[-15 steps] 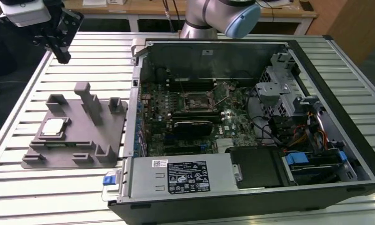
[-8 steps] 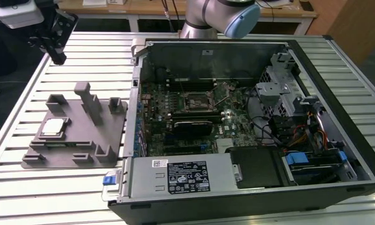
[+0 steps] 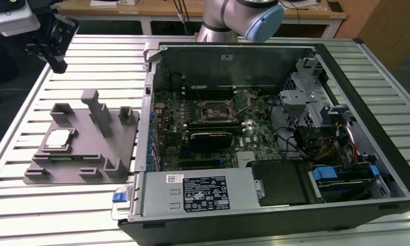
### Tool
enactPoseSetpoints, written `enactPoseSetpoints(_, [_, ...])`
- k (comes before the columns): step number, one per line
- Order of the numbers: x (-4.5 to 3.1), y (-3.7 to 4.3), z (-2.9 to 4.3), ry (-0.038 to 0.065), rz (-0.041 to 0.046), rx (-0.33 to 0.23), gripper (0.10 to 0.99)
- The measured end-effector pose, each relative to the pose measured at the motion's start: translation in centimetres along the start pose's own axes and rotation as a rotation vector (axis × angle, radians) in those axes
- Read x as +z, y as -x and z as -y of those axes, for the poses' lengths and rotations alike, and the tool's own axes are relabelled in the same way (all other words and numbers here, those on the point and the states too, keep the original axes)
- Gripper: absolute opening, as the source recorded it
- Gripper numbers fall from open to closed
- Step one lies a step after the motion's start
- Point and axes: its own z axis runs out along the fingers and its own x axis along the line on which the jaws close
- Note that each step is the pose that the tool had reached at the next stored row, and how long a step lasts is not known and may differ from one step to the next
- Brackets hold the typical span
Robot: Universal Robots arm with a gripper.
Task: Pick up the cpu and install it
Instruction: 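Reach for the cpu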
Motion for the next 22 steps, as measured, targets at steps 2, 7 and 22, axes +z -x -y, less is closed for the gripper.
enactPoseSetpoints(2, [0.19,-0.19,0.06,0.000,0.0000,0.000,0.106])
enactPoseSetpoints(7, [0.70,-0.59,0.39,0.000,-0.0001,0.000,0.106])
enactPoseSetpoints(22, [2.21,-1.09,2.59,0.000,-0.0017,0.000,0.106])
